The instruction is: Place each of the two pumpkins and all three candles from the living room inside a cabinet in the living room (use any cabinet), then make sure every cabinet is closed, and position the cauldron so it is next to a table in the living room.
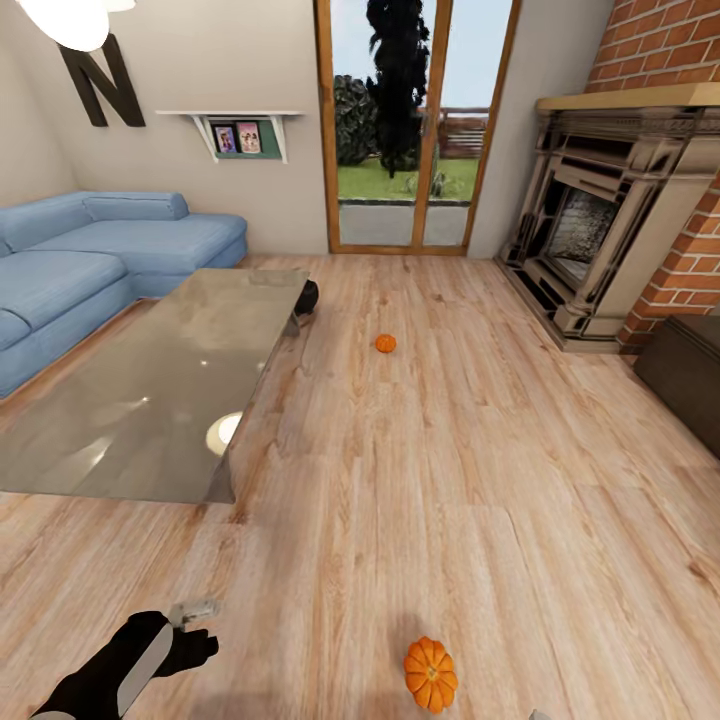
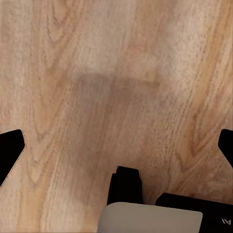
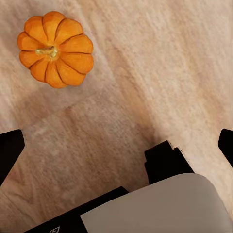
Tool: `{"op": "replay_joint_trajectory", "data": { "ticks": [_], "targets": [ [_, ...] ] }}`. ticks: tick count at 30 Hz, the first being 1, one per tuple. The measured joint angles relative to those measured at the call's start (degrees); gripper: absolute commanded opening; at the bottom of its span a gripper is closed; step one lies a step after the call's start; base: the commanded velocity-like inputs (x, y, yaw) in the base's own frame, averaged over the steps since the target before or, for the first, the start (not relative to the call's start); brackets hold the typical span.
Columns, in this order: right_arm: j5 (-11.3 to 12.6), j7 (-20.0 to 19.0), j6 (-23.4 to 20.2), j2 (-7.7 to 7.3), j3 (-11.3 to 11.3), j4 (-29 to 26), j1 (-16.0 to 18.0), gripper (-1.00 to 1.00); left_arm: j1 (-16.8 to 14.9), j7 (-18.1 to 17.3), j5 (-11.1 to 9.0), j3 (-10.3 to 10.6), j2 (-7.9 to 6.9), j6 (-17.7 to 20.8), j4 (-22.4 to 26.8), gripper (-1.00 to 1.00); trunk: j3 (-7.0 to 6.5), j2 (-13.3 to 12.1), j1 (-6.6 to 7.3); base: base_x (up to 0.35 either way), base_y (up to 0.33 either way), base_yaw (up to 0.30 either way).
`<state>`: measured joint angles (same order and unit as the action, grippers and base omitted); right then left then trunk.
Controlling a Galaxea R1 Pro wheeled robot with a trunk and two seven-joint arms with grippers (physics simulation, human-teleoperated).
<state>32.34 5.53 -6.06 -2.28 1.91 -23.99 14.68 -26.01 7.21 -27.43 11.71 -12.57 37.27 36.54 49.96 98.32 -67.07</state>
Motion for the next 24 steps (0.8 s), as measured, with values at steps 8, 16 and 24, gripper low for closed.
{"op": "replay_joint_trajectory", "data": {
  "ticks": [8, 16, 24],
  "targets": [
    [0.0, 0.0, 0.0, -0.01, 0.0, 0.0, 0.0, 1.00, 0.0, 0.0, 0.0, 0.1, 0.08, 0.0, 0.0, 1.00, 0.00, 0.0, 0.00, 0.096, 0.111, 0.000],
    [0.0, 0.0, 0.0, -0.01, 0.0, 0.0, 0.0, 1.00, 0.0, 0.0, 0.0, 0.1, 0.13, 0.0, 0.0, 1.00, 0.00, 0.0, 0.00, 0.122, 0.098, 0.000],
    [0.0, 0.0, 1.6, -0.01, 0.0, 0.2, 0.0, 1.00, 0.0, 0.1, 0.0, 0.2, 0.25, 0.0, 0.0, 1.00, 0.00, 0.0, 0.00, 0.125, 0.059, 0.000]
  ]
}}
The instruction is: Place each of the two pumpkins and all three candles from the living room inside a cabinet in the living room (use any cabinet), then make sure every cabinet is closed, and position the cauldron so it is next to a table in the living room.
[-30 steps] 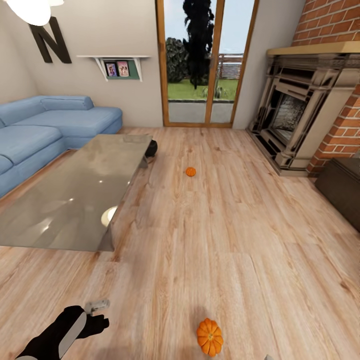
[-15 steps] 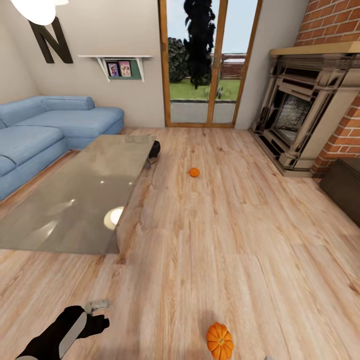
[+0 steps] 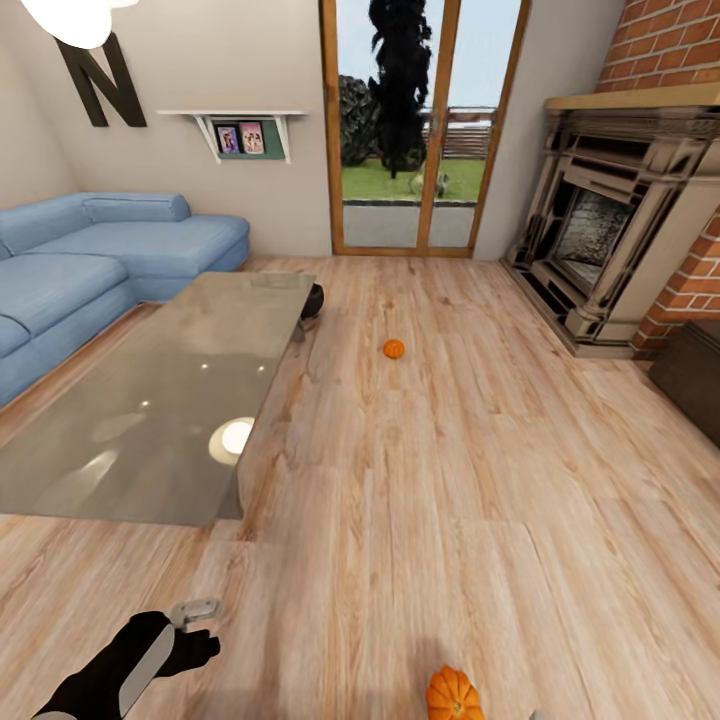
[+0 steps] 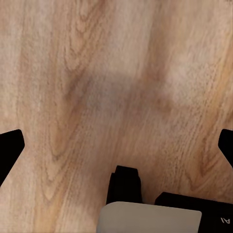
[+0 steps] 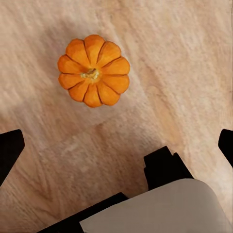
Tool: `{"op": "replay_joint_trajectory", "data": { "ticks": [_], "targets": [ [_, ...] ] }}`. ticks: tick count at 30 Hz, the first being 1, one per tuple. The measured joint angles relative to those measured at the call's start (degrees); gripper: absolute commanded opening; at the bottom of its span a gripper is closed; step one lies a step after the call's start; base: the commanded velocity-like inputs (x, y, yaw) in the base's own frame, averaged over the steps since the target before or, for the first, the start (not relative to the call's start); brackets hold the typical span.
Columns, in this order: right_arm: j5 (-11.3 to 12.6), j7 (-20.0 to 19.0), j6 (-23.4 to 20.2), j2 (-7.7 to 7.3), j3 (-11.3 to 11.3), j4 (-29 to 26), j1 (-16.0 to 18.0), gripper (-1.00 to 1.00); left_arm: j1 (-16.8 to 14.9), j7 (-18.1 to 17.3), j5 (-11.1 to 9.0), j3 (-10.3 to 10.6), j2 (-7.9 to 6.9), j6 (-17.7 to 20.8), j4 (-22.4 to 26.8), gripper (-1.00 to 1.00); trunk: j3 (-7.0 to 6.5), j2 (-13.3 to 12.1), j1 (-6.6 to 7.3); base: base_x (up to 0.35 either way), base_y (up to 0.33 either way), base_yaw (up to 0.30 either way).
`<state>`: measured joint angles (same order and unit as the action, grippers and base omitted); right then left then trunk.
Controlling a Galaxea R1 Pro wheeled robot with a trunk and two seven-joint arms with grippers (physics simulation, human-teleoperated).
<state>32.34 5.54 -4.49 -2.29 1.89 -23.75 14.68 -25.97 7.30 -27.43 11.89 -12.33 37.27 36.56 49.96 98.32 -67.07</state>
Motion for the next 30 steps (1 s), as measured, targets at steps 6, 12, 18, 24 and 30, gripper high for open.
{"op": "replay_joint_trajectory", "data": {
  "ticks": [6, 12, 18, 24, 30],
  "targets": [
    [0.3, -0.1, 6.0, -0.60, 0.0, 1.3, 0.0, 1.00, 0.0, 0.5, 0.0, 0.1, 0.17, 0.0, 0.0, 1.00, 0.00, 0.0, 0.00, 0.009, -0.026, 0.000],
    [0.4, -0.1, 6.3, -0.63, -0.5, 1.1, 0.0, 1.00, 0.0, 2.6, 0.0, -0.1, 0.19, 0.0, 0.0, 1.00, 0.00, 0.0, 0.00, -0.019, -0.113, 0.000],
    [0.8, -0.1, 6.4, -0.79, -0.6, 1.2, 0.0, 1.00, 0.0, 2.6, -0.2, -0.4, 0.20, 0.2, 0.1, 1.00, 0.00, 0.0, 0.00, -0.001, -0.008, 0.000],
    [1.1, -0.2, 6.9, -1.03, -0.7, 1.5, 0.0, 1.00, 0.0, 2.5, -0.6, -0.8, 0.20, 0.5, 0.3, 1.00, 0.71, 1.6, -0.87, 0.000, 0.000, 0.000],
    [1.3, -1.3, 7.2, -1.63, -6.8, 1.6, 0.0, 1.00, 0.0, 1.0, -1.1, -2.0, 0.00, 2.6, 0.4, 1.00, 1.79, 4.0, -2.19, 0.000, 0.000, 0.000]
  ]
}}
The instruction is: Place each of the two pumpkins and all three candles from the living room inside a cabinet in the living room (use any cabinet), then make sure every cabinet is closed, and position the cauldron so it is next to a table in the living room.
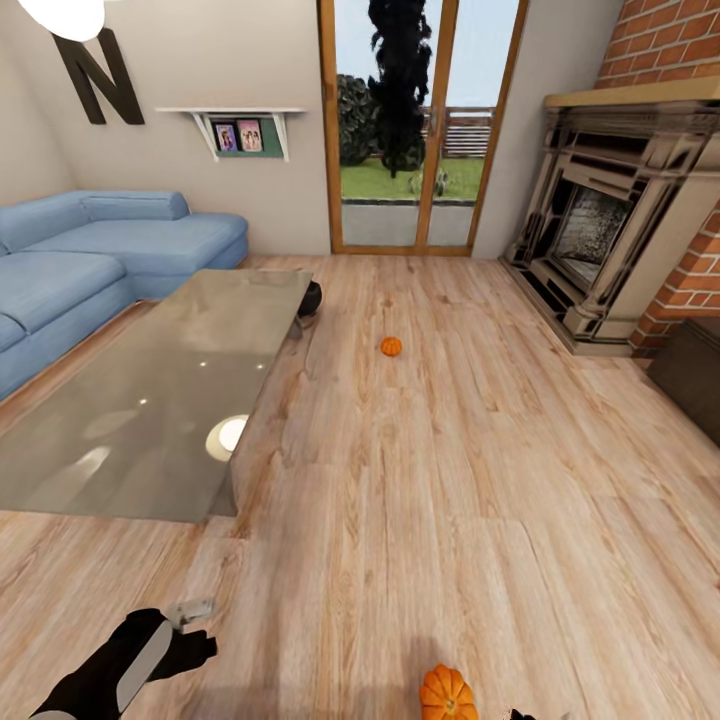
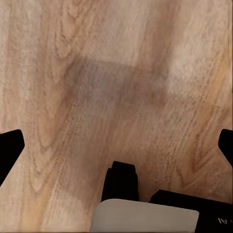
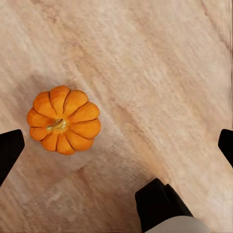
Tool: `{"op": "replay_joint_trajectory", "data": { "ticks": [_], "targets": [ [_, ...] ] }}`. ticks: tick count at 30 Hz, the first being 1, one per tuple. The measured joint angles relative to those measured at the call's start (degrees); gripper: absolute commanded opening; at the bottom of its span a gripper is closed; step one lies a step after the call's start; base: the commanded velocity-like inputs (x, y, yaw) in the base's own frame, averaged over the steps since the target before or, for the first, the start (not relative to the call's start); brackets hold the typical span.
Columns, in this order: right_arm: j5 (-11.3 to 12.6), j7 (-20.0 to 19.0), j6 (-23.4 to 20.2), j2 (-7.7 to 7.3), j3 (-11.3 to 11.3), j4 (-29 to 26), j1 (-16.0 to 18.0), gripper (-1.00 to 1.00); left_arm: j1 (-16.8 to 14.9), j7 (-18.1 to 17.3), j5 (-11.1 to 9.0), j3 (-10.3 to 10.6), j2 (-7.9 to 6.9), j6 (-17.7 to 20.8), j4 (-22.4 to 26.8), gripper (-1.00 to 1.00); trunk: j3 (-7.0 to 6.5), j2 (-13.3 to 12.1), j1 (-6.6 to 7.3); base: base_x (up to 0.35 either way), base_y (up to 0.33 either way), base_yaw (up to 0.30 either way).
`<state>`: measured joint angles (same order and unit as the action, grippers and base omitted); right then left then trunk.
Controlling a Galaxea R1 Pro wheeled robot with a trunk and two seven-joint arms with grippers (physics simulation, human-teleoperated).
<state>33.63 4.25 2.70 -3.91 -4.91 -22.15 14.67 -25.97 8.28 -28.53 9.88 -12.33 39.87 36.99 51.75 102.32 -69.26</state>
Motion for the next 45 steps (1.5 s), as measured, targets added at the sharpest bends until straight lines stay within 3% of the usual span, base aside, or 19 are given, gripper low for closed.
{"op": "replay_joint_trajectory", "data": {
  "ticks": [3, 7, 10, 13, 18, 24, 26, 31, 37, 45],
  "targets": [
    [0.0, -2.4, 0.0, -0.20, -3.9, 0.0, 0.0, 1.00, 0.0, -3.1, -0.1, -1.6, -0.05, 0.6, 0.1, 1.00, 0.54, 1.2, -0.66, 0.000, 0.000, 0.000],
    [0.1, -9.0, 0.0, -1.50, -8.7, 0.1, 0.0, 1.00, 0.0, -9.0, -0.1, -4.2, -0.35, 2.9, 0.2, 1.00, 1.26, 2.8, -1.54, 0.000, 0.000, 0.000],
    [0.1, -13.8, 0.1, -2.21, -13.3, 0.9, 0.0, 1.00, 0.0, -15.3, 0.0, -9.1, -1.55, 5.3, 0.2, 1.00, 1.80, 4.0, -2.20, 0.000, 0.000, 0.000],
    [0.0, -14.8, 2.6, -2.12, -14.7, 2.1, 0.0, 1.00, 0.0, -19.5, 0.0, -12.4, -2.56, 7.0, 0.2, 1.00, 2.33, 5.2, -2.86, 0.000, 0.000, 0.000],
    [-0.2, -14.7, 8.8, -1.43, -15.0, 2.6, 0.0, 1.00, 0.0, -25.6, 0.0, -13.9, -3.55, 10.2, 0.2, 1.00, 3.23, 7.2, -3.95, 0.000, 0.000, 0.000],
    [0.2, -13.4, 7.0, -1.34, -15.3, 2.8, 0.8, 1.00, 0.0, -27.1, -0.1, -13.9, -3.56, 12.1, 0.2, 1.00, 4.31, 9.6, -5.27, 0.000, 0.000, 0.000],
    [0.2, -12.8, 5.7, -1.14, -15.4, 2.9, 3.4, 1.00, 0.0, -27.6, -0.1, -14.0, -3.62, 12.7, 0.2, 1.00, 4.66, 10.4, -5.71, 0.000, 0.000, 0.000],
    [-0.1, -12.8, 5.2, -0.36, -15.2, 3.1, 5.7, 1.00, 0.0, -31.0, -0.1, -14.0, -3.72, 12.9, 0.0, 1.00, 5.56, 12.4, -6.81, 0.000, 0.000, 0.000],
    [-0.7, -12.7, 4.5, -0.44, -15.1, 2.9, 6.4, 1.00, 0.0, -34.7, 0.2, -14.0, -3.81, 12.9, -0.1, 1.00, 6.64, 14.8, -8.13, 0.000, 0.000, 0.000],
    [-0.6, -15.2, 5.1, -0.47, -14.8, 2.8, 6.4, 1.00, 0.0, -35.5, -0.1, -13.9, -3.80, 13.0, -0.3, 1.00, 8.08, 18.0, -9.88, 0.000, 0.000, 0.000]
  ]
}}
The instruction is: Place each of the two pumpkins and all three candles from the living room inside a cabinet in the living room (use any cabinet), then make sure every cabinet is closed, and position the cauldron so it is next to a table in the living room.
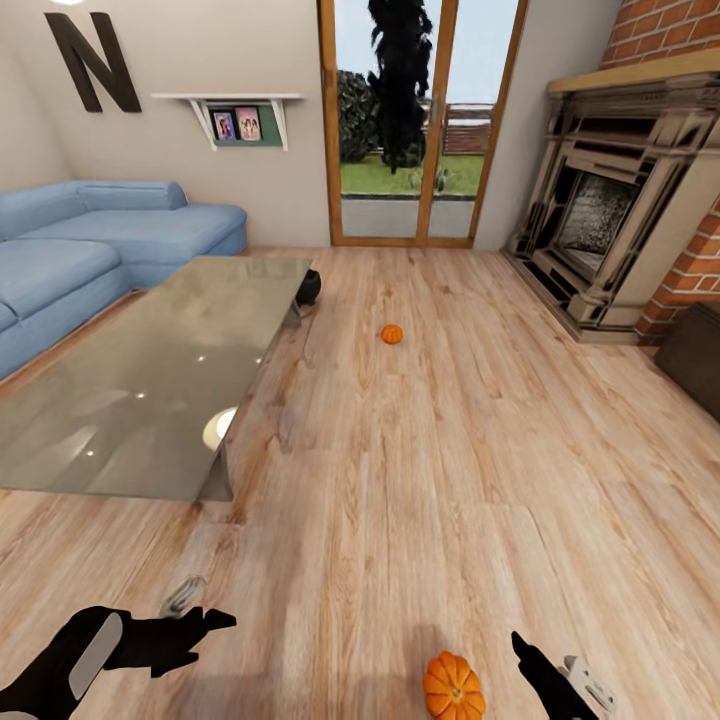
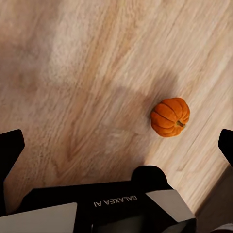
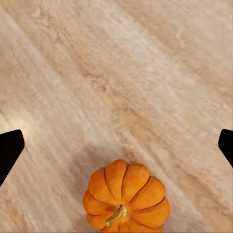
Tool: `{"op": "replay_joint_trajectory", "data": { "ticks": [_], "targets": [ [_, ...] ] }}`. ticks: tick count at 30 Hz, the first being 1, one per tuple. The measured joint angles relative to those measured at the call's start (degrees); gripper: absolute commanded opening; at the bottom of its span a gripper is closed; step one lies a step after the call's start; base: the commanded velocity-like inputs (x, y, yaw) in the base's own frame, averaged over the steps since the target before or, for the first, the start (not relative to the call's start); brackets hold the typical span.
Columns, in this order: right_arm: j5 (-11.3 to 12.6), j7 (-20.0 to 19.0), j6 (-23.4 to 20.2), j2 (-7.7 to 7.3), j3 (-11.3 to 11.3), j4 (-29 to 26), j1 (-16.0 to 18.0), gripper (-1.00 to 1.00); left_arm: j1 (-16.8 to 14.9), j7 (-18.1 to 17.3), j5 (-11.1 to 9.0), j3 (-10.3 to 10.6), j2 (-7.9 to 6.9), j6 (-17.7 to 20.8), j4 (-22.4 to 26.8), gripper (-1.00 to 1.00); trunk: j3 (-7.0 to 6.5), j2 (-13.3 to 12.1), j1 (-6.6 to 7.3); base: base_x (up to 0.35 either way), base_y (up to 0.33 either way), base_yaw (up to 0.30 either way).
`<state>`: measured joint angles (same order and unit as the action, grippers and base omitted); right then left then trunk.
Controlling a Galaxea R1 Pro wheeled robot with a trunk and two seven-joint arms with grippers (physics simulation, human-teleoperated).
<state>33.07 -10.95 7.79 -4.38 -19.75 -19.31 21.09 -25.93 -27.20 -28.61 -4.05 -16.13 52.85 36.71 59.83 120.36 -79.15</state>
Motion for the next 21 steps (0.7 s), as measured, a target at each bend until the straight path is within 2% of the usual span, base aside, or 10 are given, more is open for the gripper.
{"op": "replay_joint_trajectory", "data": {
  "ticks": [4, 6, 7, 9, 12, 16, 21],
  "targets": [
    [0.0, -6.9, -0.9, 0.50, 0.0, 0.1, 0.0, 1.00, 0.0, -0.1, -0.1, -0.1, -0.13, 0.7, -0.1, 1.00, 0.72, 1.6, -0.88, 0.000, 0.000, 0.000],
    [-0.1, -8.2, -2.2, 0.46, 0.0, 0.2, 0.0, 1.00, 0.0, -0.8, -0.1, -0.1, -0.60, 1.7, -0.1, 1.00, 1.08, 2.4, -1.32, 0.000, 0.000, 0.000],
    [-0.1, -8.7, -3.5, 0.28, 0.0, 0.2, 0.0, 1.00, 0.0, -2.1, -0.1, -0.1, -0.87, 2.5, -0.1, 1.00, 1.26, 2.8, -1.54, 0.000, 0.000, 0.000],
    [-0.2, -9.1, -6.1, 0.02, -0.1, 0.2, 0.0, 1.00, 0.0, -7.2, -0.1, -0.2, -1.65, 3.7, -0.1, 1.00, 1.44, 3.2, -1.76, 0.000, 0.000, 0.000],
    [-0.3, -9.4, -7.9, -0.11, -0.1, 0.2, 0.0, 1.00, 0.0, -15.8, 0.2, -0.2, -4.10, 4.2, -0.1, 1.00, 1.44, 3.2, -1.76, 0.000, 0.000, 0.000],
    [-0.4, -9.4, -8.3, 0.18, 0.0, 0.3, 0.0, 1.00, 0.0, -20.3, 0.6, -0.2, -5.45, 4.4, -0.1, 1.00, 1.44, 3.2, -1.76, 0.000, 0.000, 0.000],
    [-0.6, -9.4, -8.3, 0.52, 0.0, 0.3, 0.0, 1.00, 0.0, -21.6, 0.3, -0.3, -5.95, 4.4, -0.1, 1.00, 2.33, 5.2, -2.86, 0.000, 0.000, 0.000]
  ]
}}
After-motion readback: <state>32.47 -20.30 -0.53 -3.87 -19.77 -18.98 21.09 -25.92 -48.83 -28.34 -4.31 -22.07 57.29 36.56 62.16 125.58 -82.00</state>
